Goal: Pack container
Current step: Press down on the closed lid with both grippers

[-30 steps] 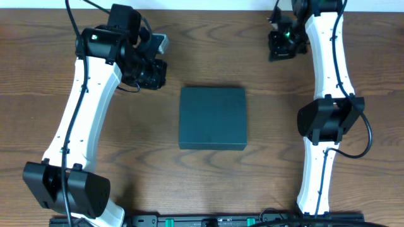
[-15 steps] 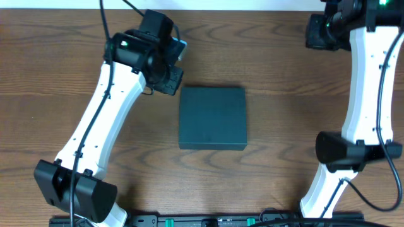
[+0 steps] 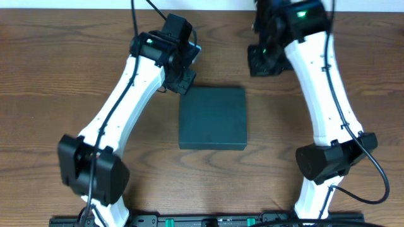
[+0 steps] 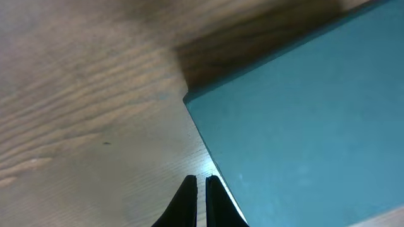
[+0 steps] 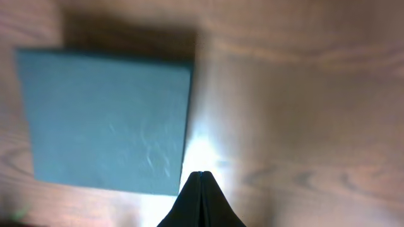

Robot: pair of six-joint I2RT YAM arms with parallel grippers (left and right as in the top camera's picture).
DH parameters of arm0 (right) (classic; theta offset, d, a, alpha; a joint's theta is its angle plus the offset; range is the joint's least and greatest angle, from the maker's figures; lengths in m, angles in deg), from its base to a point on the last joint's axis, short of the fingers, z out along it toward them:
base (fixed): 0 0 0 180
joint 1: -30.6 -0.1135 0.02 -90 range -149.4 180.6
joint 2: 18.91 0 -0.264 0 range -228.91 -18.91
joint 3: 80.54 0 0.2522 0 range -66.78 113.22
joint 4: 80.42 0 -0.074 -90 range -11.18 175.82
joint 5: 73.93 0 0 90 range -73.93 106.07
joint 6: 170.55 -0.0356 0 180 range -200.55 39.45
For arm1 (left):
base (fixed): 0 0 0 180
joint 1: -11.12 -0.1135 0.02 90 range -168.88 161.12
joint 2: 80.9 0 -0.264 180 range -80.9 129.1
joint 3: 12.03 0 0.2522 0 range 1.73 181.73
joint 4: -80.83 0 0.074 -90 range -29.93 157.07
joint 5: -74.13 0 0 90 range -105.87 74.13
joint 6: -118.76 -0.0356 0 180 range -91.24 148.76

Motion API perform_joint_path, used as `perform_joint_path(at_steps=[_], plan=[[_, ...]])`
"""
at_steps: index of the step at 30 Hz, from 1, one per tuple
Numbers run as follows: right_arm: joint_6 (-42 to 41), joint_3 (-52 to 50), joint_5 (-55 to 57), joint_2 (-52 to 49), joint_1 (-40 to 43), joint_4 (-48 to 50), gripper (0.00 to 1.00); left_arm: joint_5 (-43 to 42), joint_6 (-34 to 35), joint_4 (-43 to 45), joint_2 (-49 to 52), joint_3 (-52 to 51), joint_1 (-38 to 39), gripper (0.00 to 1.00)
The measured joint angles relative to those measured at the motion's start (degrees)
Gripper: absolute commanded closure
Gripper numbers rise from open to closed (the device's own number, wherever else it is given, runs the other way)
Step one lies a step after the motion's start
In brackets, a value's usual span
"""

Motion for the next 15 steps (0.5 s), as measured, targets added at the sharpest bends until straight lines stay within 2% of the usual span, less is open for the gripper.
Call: perform_joint_path(at_steps=[7, 15], plan=[[-3.8, -10.2, 2.0, 4.5, -3.1, 1.6, 0.99, 0.2, 0.0, 0.0, 3.9, 0.0, 0.0, 0.94], [-8.4, -22.7, 2.4, 5.3, -14.6, 8.9, 0.99, 0.2, 0.0, 0.0, 5.9, 0.0, 0.0, 0.94]])
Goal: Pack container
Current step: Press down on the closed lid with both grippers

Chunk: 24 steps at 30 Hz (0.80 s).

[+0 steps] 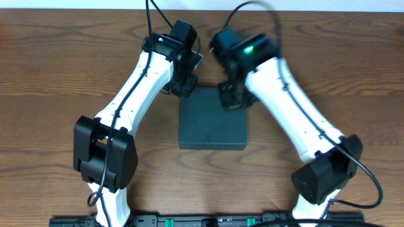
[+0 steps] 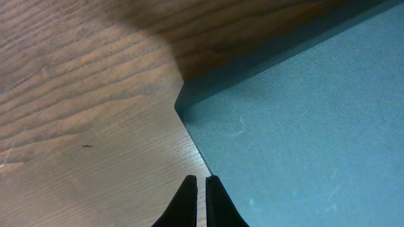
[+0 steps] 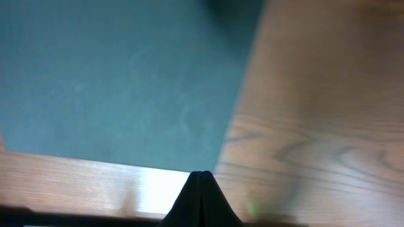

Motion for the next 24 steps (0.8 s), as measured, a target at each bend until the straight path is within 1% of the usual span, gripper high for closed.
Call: perform_joint_path(at_steps=[4, 10, 17, 24], plan=[[-1.7, -5.8, -0.1, 0.0, -2.4, 3.1, 0.99, 0.0, 0.0, 0.0, 0.1, 0.0, 0.0, 0.94], [-3.0, -13.3, -0.6, 0.0, -2.7, 8.4, 0.99, 0.0, 0.0, 0.5, 0.1, -0.1, 0.0, 0.94], [-3.5, -18.1, -1.0, 0.0, -2.7, 12.8, 0.99, -0.5, 0.0, 2.8, 0.1, -2.8, 0.0, 0.94], [-3.7, -20.6, -1.2, 0.4, -2.7, 15.4, 0.99, -0.8, 0.0, 4.9, 0.1, -6.0, 0.0, 0.94]])
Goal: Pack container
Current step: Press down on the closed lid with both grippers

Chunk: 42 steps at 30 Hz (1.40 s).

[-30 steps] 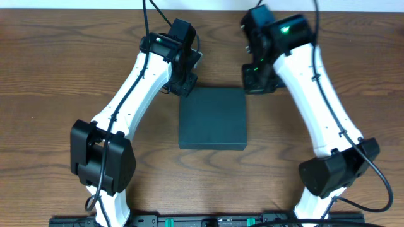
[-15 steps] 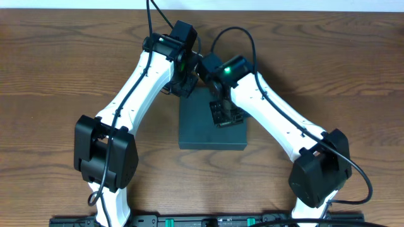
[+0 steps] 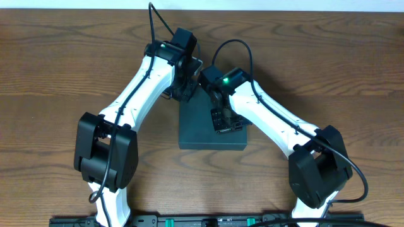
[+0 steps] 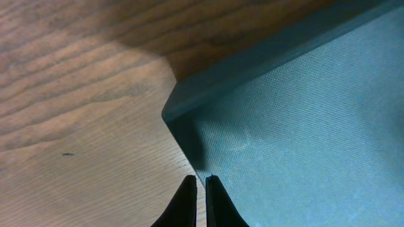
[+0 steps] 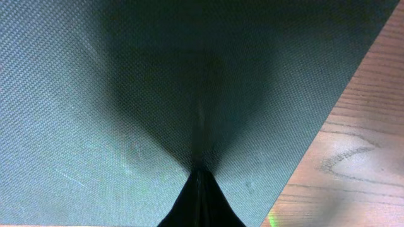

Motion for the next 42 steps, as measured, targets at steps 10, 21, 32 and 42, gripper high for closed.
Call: perform_joint_path(at_steps=[10, 21, 32, 42], plan=[[0.0, -1.1, -0.1, 0.7, 0.0, 1.2, 0.99, -0.4, 0.0, 1.4, 0.0, -2.3, 0.0, 0.94], [-0.2, -1.1, -0.1, 0.7, 0.0, 1.3, 0.99, -0.7, 0.0, 4.2, -1.2, -4.9, 0.0, 0.94], [-0.2, -1.2, -0.1, 0.8, 0.0, 2.3, 0.98, -0.7, 0.0, 5.1, -1.9, -5.9, 0.0, 0.93], [1.2, 9.5, 3.5, 0.9, 10.2, 4.5, 0.78, 1.9, -0.4, 2.0, -5.8, -3.9, -3.5, 0.24]])
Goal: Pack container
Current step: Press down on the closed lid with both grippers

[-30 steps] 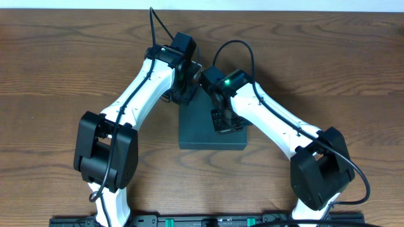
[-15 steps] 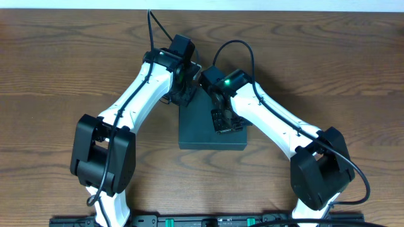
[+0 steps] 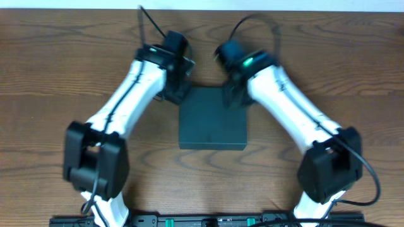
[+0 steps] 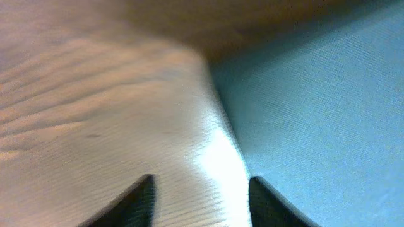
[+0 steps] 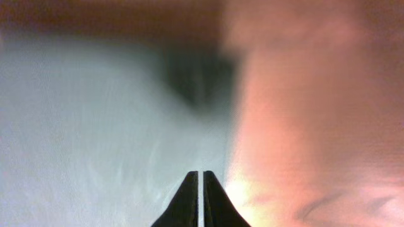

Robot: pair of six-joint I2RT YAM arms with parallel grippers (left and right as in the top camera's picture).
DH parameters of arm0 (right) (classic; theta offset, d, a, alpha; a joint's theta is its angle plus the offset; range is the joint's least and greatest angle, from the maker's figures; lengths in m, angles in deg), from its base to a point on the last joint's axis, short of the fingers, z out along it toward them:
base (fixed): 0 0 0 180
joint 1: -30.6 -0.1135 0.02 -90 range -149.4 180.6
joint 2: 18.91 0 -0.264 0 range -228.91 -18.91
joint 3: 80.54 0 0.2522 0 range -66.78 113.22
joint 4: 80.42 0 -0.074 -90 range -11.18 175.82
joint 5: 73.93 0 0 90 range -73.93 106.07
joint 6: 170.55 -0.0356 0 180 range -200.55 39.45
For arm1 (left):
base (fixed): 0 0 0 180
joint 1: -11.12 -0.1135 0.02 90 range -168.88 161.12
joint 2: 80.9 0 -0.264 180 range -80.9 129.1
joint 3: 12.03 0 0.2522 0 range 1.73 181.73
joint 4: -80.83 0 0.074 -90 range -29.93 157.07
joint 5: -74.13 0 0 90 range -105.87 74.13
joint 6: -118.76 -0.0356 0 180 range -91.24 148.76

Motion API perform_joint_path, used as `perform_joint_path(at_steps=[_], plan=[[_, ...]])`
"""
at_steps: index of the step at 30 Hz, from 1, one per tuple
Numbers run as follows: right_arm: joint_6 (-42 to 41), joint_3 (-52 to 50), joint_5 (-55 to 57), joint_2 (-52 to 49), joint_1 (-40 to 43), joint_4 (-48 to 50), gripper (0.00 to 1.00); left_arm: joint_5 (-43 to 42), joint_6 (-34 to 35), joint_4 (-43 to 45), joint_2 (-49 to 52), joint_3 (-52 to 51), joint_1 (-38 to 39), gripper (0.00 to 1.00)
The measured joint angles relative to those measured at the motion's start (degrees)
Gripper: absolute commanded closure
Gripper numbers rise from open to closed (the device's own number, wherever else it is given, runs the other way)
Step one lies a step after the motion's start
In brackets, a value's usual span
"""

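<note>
The container is a flat, dark teal box (image 3: 211, 120) with its lid on, lying in the middle of the wooden table. My left gripper (image 3: 175, 93) is at the box's far-left corner. It is open (image 4: 202, 192), and the box's left edge (image 4: 303, 126) runs between its fingers, one over the wood and one over the lid. My right gripper (image 3: 233, 96) is at the far-right corner. It is shut (image 5: 200, 189) on nothing, just above the lid's right edge (image 5: 95, 126). Both wrist views are blurred.
The wooden table (image 3: 57, 120) surrounds the box on all sides. Both white arms reach in from the front edge and bracket the box. A black rail (image 3: 202, 221) runs along the front edge.
My left gripper was shut at the box's far-left corner and is now open over that edge. My right gripper was on the middle of the lid and is now at the far-right corner.
At first my left gripper was shut by the box's far-left corner and my right gripper was shut beyond its far-right corner. The right then stood over the lid's far-right part, then on the lid's middle. Now it is back at the far edge and the left is open.
</note>
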Motion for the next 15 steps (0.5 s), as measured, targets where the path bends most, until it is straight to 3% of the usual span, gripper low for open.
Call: perform_joint_path(at_steps=[1, 4, 9, 15], plan=[[0.4, 2.1, 0.3, 0.0, 2.1, 0.3, 0.68, 0.3, 0.0, 0.0, -1.3, 0.6, -1.5, 0.03], [3.7, 8.1, 0.9, 0.2, 9.5, 3.5, 0.33, 2.1, 0.4, 1.1, -6.2, 2.5, -7.5, 0.02], [12.8, 12.3, 0.5, 1.1, 21.2, 10.9, 0.02, 4.2, 0.5, 4.7, -11.3, 4.2, -19.1, 0.02], [17.2, 12.5, 0.5, 1.3, 31.7, 10.3, 0.09, 5.1, 0.5, 3.5, -11.0, 4.2, -27.6, 0.01]])
